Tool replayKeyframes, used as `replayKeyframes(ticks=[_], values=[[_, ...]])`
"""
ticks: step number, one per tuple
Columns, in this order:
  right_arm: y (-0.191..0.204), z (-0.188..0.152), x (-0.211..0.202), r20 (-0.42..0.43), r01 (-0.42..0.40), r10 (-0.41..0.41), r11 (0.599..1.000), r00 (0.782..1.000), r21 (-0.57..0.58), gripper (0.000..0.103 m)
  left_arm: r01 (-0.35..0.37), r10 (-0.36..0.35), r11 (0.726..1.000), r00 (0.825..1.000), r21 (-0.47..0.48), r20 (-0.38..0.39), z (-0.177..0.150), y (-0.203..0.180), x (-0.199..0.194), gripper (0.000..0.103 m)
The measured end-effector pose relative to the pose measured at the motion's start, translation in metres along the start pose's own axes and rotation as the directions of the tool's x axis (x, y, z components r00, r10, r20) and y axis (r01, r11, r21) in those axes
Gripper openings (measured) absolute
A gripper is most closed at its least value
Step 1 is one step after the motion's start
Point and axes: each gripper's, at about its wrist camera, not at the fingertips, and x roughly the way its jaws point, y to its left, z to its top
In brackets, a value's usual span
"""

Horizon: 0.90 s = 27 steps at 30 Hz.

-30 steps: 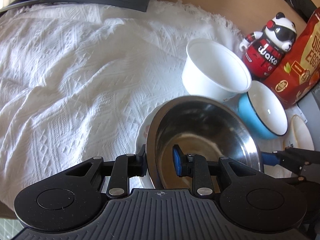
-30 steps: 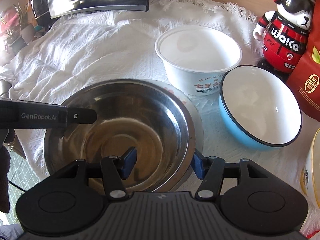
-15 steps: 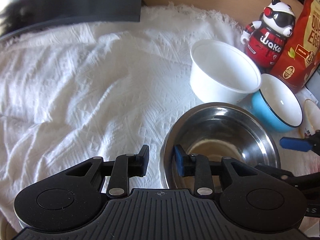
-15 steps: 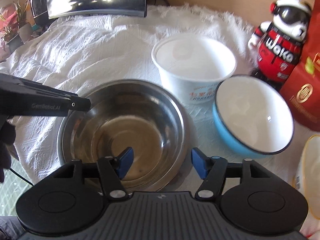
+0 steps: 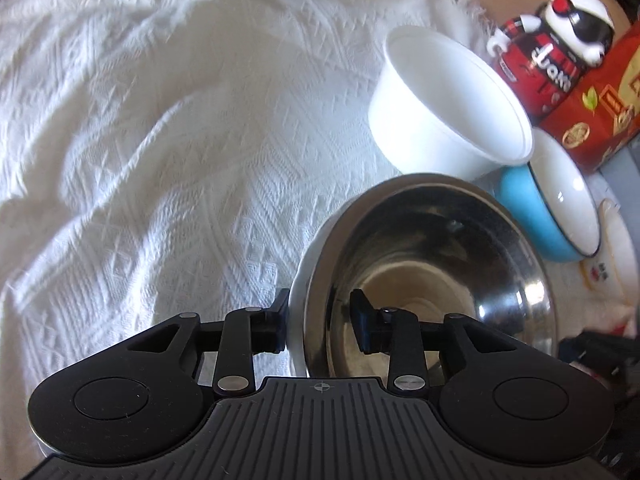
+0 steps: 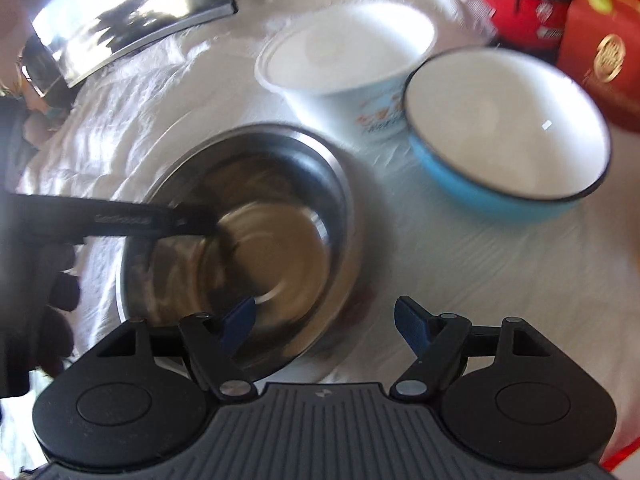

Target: Organize plates and bowls

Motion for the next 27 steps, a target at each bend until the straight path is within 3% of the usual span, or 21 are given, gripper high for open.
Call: replayKeyframes(ticks=[4,9,18,23,27], values=[[0.01,-0.003,0.005,-0.017,-0.008,0.008,1.0,1.0,-0.016,0.076,0.063,-0.067,0.995,0.997,-0.079,-0.041,0.009,0.013,0.002,0.037],[0.009,0.002,0.003,-0.019,0.0,0.001,1.0,1.0,0.026,0.076,0.072,-0.076,0.996,0.996,-0.059,-0.051,0.017,0.008,0.006,0.05],[0.015,0.006,0.008,-0.009,0.033,-0.032,0.999,0.999,0.02,0.078,0.041,-0.042,0.999,0.998,-0.03,-0.036,0.016,0.001,0.004,0.045],[0.015,-0.002,-0.008,0.056,0.053,-0.053,0.999,0.997,-0.003,0.078,-0.005,0.004,1.0,0.999,0.025,0.05,0.016,-0.01,-0.023,0.045],[0.01,-0.01,-0.043,0.155,0.118,-0.113,0.993,0.981,-0.027,0.078,-0.063,0.053,0.996,0.983,0.057,0.173,0.019,-0.021,-0.057,0.045]])
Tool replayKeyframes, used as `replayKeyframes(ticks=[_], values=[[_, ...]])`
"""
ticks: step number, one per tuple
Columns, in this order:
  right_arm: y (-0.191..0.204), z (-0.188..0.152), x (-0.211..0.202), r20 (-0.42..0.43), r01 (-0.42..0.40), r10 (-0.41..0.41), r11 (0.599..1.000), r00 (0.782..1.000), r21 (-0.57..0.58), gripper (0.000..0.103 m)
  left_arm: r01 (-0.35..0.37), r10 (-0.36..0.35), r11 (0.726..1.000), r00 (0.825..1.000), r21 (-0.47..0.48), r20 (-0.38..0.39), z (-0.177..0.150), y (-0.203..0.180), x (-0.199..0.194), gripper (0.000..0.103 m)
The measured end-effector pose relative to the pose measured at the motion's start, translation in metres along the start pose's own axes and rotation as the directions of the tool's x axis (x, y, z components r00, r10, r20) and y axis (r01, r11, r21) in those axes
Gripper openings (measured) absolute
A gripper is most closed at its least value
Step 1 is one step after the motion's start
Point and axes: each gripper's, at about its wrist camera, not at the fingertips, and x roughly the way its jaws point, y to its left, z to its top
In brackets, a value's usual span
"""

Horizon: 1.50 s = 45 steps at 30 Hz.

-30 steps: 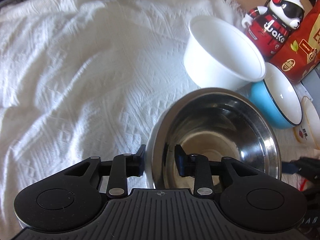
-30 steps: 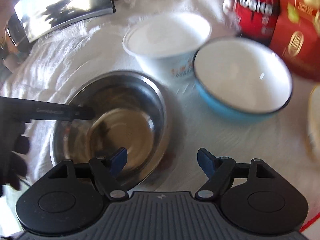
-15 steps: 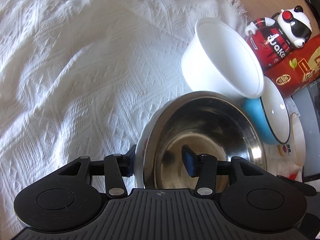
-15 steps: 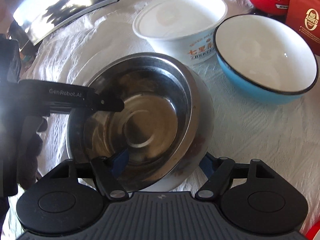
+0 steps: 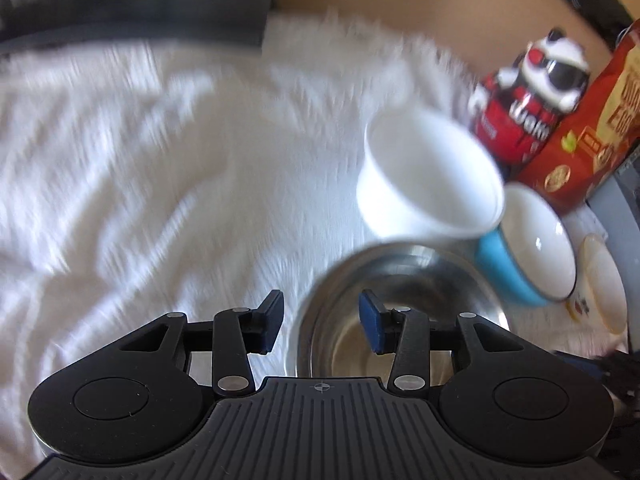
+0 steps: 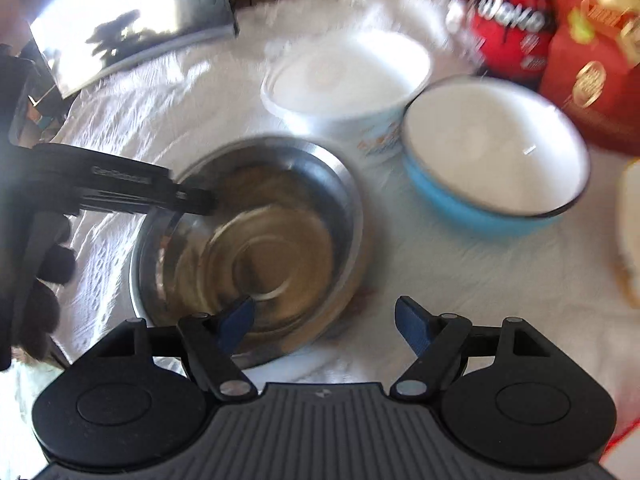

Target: Organize plates and bowls

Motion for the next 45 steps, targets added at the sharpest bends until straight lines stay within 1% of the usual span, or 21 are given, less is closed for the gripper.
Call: replayKeyframes(ticks=[3,5,8,10,13,16,20,22,23,25,28,30,33,35,38,39,41,42,43,44,45], values=[[-0.017,-0.004,-0.03,0.072,0.038,-0.04,0.999,0.997,0.023,0.083,-0.014,0.014,1.0,0.997,0.007,0.082,0.005,-0.012,-0.02,0.045],[-0.03,-0.009,-0.049,0.115,0.069,-0.074,0.996,0.991,0.049,0.084,0.005,-0.006,1.0,0.993,0.013,0.119,0.008,-0.024,-0.029,0.045],[-0.053,-0.017,-0.073,0.158,0.152,-0.166,0.984,0.973,0.096,0.086,0.09,-0.096,0.995,0.985,0.048,0.14,0.01,-0.049,-0.035,0.045],[-0.069,-0.025,-0.088,0.177,0.221,-0.24,0.967,0.955,0.124,0.087,0.161,-0.172,0.983,0.977,0.09,0.128,0.01,-0.071,-0.033,0.045],[-0.094,-0.042,-0.11,0.195,0.297,-0.33,0.938,0.924,0.181,0.09,0.264,-0.278,0.949,0.959,0.173,0.061,0.004,-0.116,-0.022,0.045],[-0.121,-0.061,-0.126,0.173,0.361,-0.409,0.898,0.896,0.251,0.091,0.357,-0.359,0.898,0.933,0.257,-0.041,-0.01,-0.163,-0.007,0.045],[-0.151,-0.091,-0.147,0.138,0.444,-0.508,0.833,0.85,0.33,0.091,0.449,-0.414,0.825,0.893,0.343,-0.175,-0.034,-0.218,0.011,0.045],[-0.165,-0.107,-0.157,0.118,0.469,-0.54,0.804,0.833,0.367,0.091,0.477,-0.424,0.792,0.879,0.382,-0.218,-0.045,-0.24,0.016,0.045],[-0.172,-0.115,-0.161,0.107,0.475,-0.549,0.792,0.829,0.384,0.091,0.484,-0.423,0.778,0.875,0.4,-0.235,-0.05,-0.251,0.02,0.045],[-0.188,-0.13,-0.166,0.075,0.464,-0.541,0.777,0.837,0.425,0.091,0.496,-0.421,0.753,0.868,0.432,-0.263,-0.059,-0.273,0.029,0.045],[-0.207,-0.151,-0.17,0.031,0.417,-0.499,0.756,0.866,0.505,0.091,0.5,-0.4,0.725,0.865,0.473,-0.302,-0.07,-0.3,0.045,0.045],[-0.214,-0.161,-0.168,0.011,0.409,-0.49,0.741,0.872,0.533,0.091,0.49,-0.377,0.718,0.871,0.494,-0.314,-0.075,-0.312,0.051,0.045],[-0.217,-0.17,-0.161,-0.02,0.412,-0.485,0.721,0.875,0.558,0.091,0.503,-0.366,0.697,0.863,0.512,-0.349,-0.084,-0.325,0.059,0.045],[-0.221,-0.173,-0.155,-0.033,0.393,-0.464,0.709,0.885,0.585,0.091,0.506,-0.348,0.688,0.859,0.521,-0.374,-0.093,-0.332,0.067,0.045],[-0.228,-0.175,-0.143,-0.047,0.359,-0.42,0.708,0.907,0.608,0.091,0.495,-0.316,0.688,0.863,0.53,-0.395,-0.104,-0.339,0.078,0.045],[-0.231,-0.174,-0.138,-0.049,0.349,-0.406,0.71,0.912,0.611,0.091,0.5,-0.314,0.691,0.858,0.522,-0.406,-0.107,-0.34,0.082,0.044],[-0.236,-0.173,-0.128,-0.064,0.338,-0.384,0.707,0.921,0.621,0.09,0.522,-0.319,0.704,0.838,0.482,-0.442,-0.11,-0.339,0.09,0.034],[-0.237,-0.174,-0.124,-0.071,0.331,-0.372,0.706,0.926,0.626,0.085,0.532,-0.325,0.71,0.828,0.461,-0.456,-0.111,-0.338,0.092,0.028],[-0.239,-0.175,-0.121,-0.075,0.322,-0.357,0.709,0.931,0.628,0.076,0.541,-0.331,0.715,0.82,0.444,-0.467,-0.112,-0.337,0.093,0.023],[-0.24,-0.174,-0.118,-0.079,0.312,-0.34,0.713,0.937,0.628,0.071,0.547,-0.334,0.716,0.814,0.433,-0.475,-0.113,-0.336,0.093,0.022],[-0.24,-0.174,-0.116,-0.076,0.305,-0.337,0.704,0.938,0.641,0.065,0.554,-0.337,0.717,0.807,0.423,-0.486,-0.115,-0.334,0.093,0.022]])
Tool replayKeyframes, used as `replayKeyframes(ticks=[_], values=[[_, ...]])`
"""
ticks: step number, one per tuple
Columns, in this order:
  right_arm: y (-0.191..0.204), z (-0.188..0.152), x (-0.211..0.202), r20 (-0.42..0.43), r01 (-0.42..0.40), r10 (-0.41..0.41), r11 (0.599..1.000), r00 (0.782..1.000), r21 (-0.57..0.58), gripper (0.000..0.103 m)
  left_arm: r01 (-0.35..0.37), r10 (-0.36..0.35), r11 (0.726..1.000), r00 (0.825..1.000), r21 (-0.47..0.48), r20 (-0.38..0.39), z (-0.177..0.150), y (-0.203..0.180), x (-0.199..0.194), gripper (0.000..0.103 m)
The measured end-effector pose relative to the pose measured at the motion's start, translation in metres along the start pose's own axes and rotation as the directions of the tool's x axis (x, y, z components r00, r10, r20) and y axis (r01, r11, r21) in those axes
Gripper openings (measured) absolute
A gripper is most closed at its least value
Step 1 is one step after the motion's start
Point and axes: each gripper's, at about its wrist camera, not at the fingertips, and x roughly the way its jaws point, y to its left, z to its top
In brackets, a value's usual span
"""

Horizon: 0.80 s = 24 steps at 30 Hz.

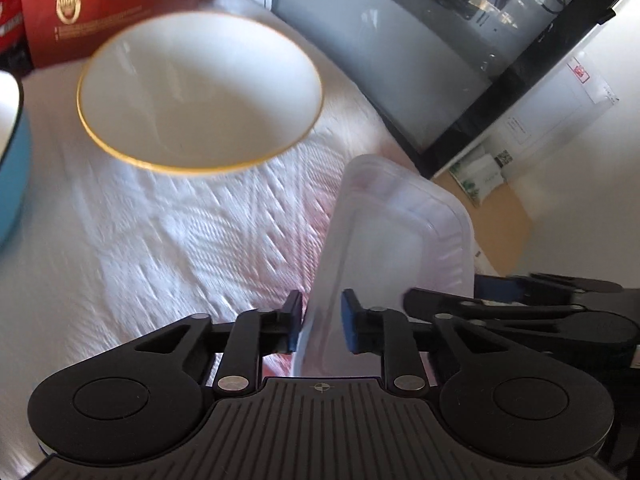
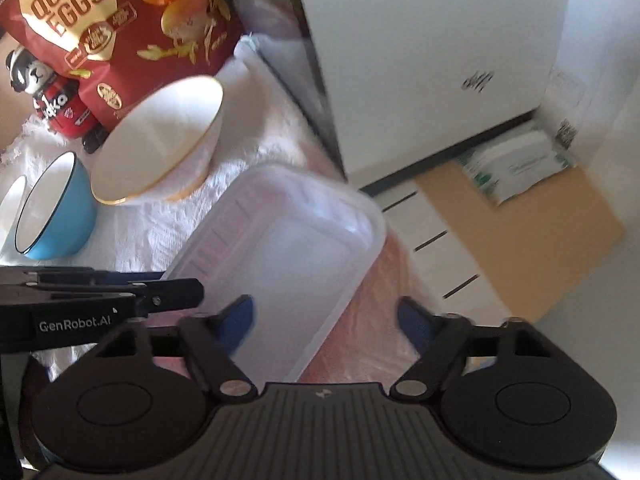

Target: Organize plates and bowls

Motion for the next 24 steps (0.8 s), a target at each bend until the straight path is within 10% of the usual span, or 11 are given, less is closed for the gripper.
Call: replayKeyframes(ticks=[12,24], values=[[0.019,0.022,0.008,0.03,-0.008,0.013,0.987,0.999,-0.159,0.056,0.095,-0.098,0.977,0.995,-0.19,-0.003,-0.02,0.016,-0.002,0.021],[0.014,0.024,0.003,0.09,0.103,-0.084,0.967,0.992,-0.235,0.057,0.061,-0.03,0.962,0.992,-0.268,0.119,-0.039,0.043,-0.057,0.023]])
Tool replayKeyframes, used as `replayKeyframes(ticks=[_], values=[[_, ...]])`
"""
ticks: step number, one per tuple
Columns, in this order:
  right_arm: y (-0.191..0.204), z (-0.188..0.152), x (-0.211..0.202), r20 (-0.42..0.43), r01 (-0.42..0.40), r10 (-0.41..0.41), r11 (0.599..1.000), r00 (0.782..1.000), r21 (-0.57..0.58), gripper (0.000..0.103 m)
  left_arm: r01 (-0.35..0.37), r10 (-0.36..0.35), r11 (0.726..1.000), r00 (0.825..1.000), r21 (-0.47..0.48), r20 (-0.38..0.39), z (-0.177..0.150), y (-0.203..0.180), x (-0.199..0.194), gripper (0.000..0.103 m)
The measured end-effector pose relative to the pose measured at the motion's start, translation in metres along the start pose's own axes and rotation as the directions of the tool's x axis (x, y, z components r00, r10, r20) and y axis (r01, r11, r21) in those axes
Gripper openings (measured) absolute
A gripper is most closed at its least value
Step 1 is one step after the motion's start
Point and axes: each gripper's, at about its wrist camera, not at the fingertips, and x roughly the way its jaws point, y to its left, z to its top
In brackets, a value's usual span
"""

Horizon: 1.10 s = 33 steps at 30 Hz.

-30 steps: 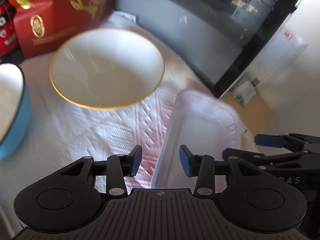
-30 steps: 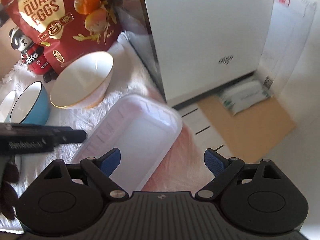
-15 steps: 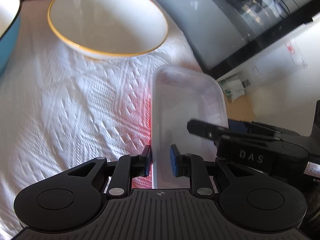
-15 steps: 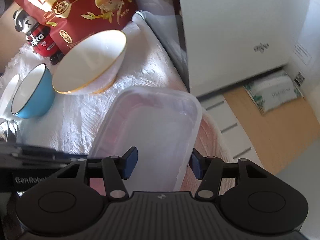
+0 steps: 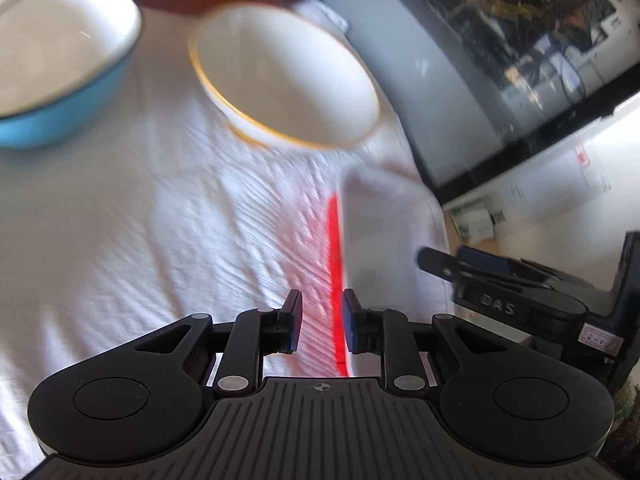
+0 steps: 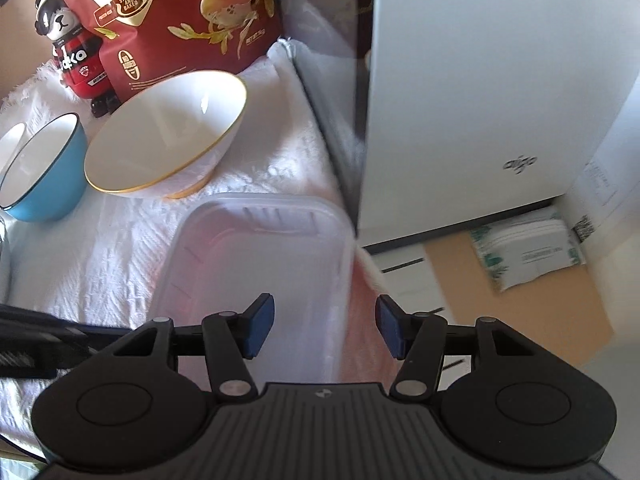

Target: Organize plates and bowls

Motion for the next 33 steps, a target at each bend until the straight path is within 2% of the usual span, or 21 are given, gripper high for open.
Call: replayKeyframes(ticks=[6,10,15,19,21,23,26,29,33], values=[[0.02,0.006,-0.034,0.131,0.057,-0.042,0.993,0.99,-0.106,0.062,-0.036,0.039,0.999,0.992,-0.035,0.117,0.0,0.021,-0.038,0.023],[0.045,0.019,-0.056,0.186,0.023,0.006,0.988,0.983,-0.153,0.072,-0.054,0.063,0.997,0.983,-0.054,0.172,0.004,0.032,-0.053,0.023],[0.077,0.034,-0.067,0.157,-0.054,0.076,0.988,0.985,-0.143,0.075,0.004,0.021,0.993,0.978,-0.12,0.208,0.009,0.053,-0.065,0.023],[0.092,0.044,-0.071,0.134,-0.066,0.084,0.988,0.987,-0.137,0.079,0.037,0.016,0.98,0.964,-0.194,0.264,0.015,0.062,-0.067,0.023],[0.094,0.051,-0.071,0.133,-0.076,0.097,0.986,0.986,-0.149,0.08,0.059,0.001,0.978,0.959,-0.202,0.285,0.018,0.062,-0.068,0.023],[0.096,0.057,-0.067,0.147,-0.075,0.102,0.981,0.984,-0.178,0.08,0.047,0.009,0.983,0.954,-0.18,0.3,0.024,0.059,-0.066,0.023],[0.095,0.071,-0.052,0.167,-0.076,0.113,0.974,0.979,-0.213,0.08,0.042,0.029,0.972,0.955,-0.23,0.295,0.034,0.058,-0.059,0.023],[0.091,0.086,-0.036,0.149,-0.121,0.156,0.968,0.977,-0.219,0.08,0.009,0.061,0.973,0.954,-0.23,0.292,0.047,0.049,-0.049,0.023],[0.088,0.097,-0.021,0.148,-0.092,0.137,0.956,0.979,-0.278,0.079,-0.002,0.065,0.974,0.96,-0.225,0.271,0.059,0.04,-0.033,0.023]])
